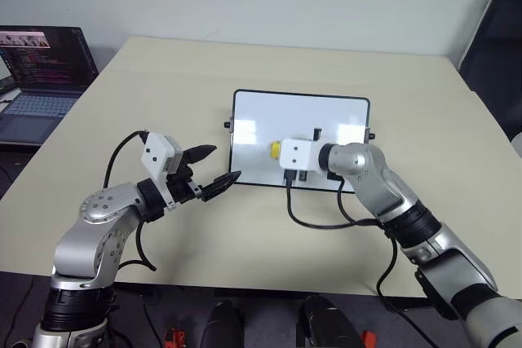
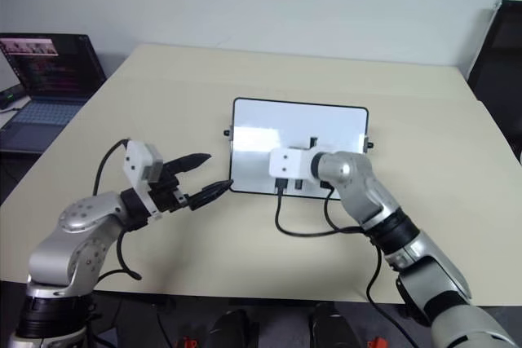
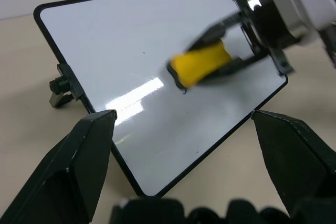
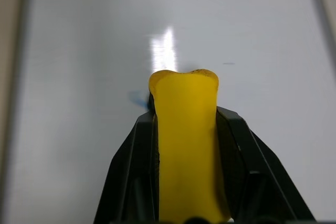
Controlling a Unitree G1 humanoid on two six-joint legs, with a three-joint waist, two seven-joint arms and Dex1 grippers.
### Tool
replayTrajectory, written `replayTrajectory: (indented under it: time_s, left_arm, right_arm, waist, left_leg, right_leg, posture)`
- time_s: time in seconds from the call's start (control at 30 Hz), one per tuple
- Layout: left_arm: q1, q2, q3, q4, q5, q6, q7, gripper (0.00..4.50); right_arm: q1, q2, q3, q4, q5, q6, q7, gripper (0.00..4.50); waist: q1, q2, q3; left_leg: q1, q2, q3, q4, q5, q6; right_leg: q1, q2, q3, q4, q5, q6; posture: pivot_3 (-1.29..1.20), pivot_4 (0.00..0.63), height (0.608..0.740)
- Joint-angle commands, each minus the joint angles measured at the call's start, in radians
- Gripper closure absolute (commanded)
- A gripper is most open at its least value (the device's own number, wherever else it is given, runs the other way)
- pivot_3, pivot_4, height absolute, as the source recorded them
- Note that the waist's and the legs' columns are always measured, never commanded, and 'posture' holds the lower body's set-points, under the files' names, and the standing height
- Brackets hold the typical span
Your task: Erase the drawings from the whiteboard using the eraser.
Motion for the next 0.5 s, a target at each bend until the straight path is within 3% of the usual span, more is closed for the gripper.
replayTrajectory:
  time_s: [0.03, 0.13, 0.23, 0.5]
  left_arm:
    - [0.005, 0.010, 0.029, -0.007, -0.010, -0.034, -0.016, 0.00]
    - [0.000, 0.011, 0.025, -0.038, -0.019, -0.010, 0.001, 0.00]
    - [-0.024, 0.014, 0.023, -0.099, -0.042, 0.053, 0.039, 0.00]
    - [-0.053, 0.034, 0.048, -0.218, -0.116, 0.188, 0.121, 0.00]
  right_arm:
    - [0.002, -0.014, -0.003, 0.030, -0.044, 0.033, -0.025, 3.37]
    - [-0.039, -0.008, -0.040, 0.086, -0.085, 0.019, -0.156, 3.37]
    - [-0.056, -0.023, -0.053, 0.112, -0.081, 0.010, -0.184, 3.37]
    - [-0.002, -0.050, -0.016, 0.043, -0.028, 0.036, -0.034, 3.37]
  waist:
    - [-0.001, 0.000, 0.000]
    - [-0.002, 0.000, 0.000]
    - [0.000, 0.000, 0.000]
    - [0.003, -0.001, 0.000]
  left_leg:
    - [0.000, 0.000, 0.000, 0.000, 0.000, 0.000]
    - [0.000, 0.000, 0.000, 0.001, 0.000, 0.000]
    - [0.001, 0.000, 0.000, 0.002, 0.000, 0.000]
    - [0.001, -0.001, 0.000, 0.003, 0.000, 0.000]
  right_leg:
    - [0.000, 0.000, 0.000, 0.000, 0.000, 0.000]
    - [-0.002, 0.000, 0.000, 0.000, 0.000, 0.000]
    - [-0.003, 0.000, 0.000, 0.000, 0.002, -0.001]
    - [-0.001, -0.001, 0.000, -0.001, 0.001, 0.000]
  posture:
    - [0.00, 0.150, 0.740]
    - [0.00, 0.150, 0.740]
    - [0.00, 0.150, 0.740]
    - [0.00, 0.150, 0.740]
